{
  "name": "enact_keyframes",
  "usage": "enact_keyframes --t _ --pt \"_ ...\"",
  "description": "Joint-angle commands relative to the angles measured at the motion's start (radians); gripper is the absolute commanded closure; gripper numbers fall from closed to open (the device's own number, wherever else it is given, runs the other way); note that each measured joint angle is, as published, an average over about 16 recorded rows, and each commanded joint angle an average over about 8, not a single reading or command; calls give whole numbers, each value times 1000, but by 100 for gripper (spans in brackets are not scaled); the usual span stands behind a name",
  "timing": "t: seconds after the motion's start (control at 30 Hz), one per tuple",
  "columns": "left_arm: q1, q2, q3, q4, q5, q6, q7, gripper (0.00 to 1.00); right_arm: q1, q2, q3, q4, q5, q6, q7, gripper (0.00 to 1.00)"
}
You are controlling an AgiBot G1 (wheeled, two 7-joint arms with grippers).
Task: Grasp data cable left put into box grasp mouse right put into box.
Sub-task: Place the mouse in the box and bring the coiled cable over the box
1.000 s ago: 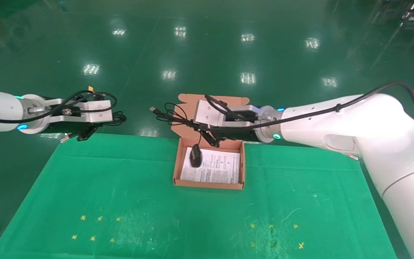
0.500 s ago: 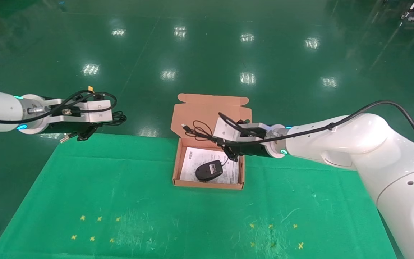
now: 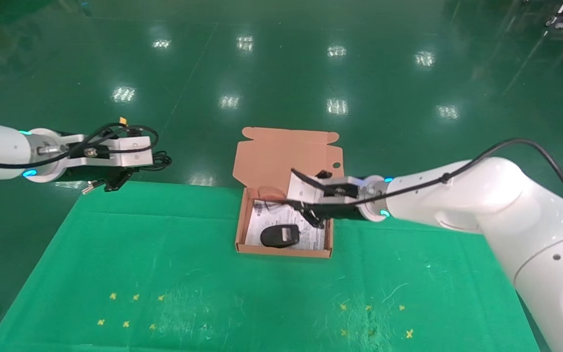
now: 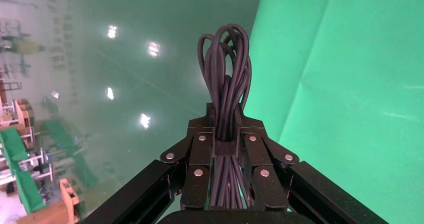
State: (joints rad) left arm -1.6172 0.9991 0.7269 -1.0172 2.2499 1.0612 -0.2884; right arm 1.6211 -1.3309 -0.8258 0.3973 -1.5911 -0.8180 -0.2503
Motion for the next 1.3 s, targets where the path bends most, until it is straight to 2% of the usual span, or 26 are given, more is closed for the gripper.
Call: enact_keyframes --t 0.03,0.23,0.5,0.73,0.93,1.07,1.2,1.3 --pt "2 2 1 -1 -1 0 1 100 -8 4 -8 14 0 -2 3 0" --pt "41 51 12 -7 -20 -50 38 100 -7 81 5 72 17 -25 16 0" --pt "128 185 37 34 -87 -214 184 100 -15 290 36 279 31 -56 73 0" --pt "178 328 86 176 -143 -375 384 100 -64 503 48 574 3 -64 224 0" --pt "205 370 177 250 -243 -506 506 100 -124 657 60 820 -35 -40 384 0" --pt "204 373 257 273 -320 -561 539 100 -151 702 59 912 -72 -16 463 0" --pt "189 374 335 298 -389 -594 549 100 -158 708 55 941 -103 -4 508 0" --pt "176 376 380 322 -424 -611 542 62 -158 708 53 947 -115 -3 520 0"
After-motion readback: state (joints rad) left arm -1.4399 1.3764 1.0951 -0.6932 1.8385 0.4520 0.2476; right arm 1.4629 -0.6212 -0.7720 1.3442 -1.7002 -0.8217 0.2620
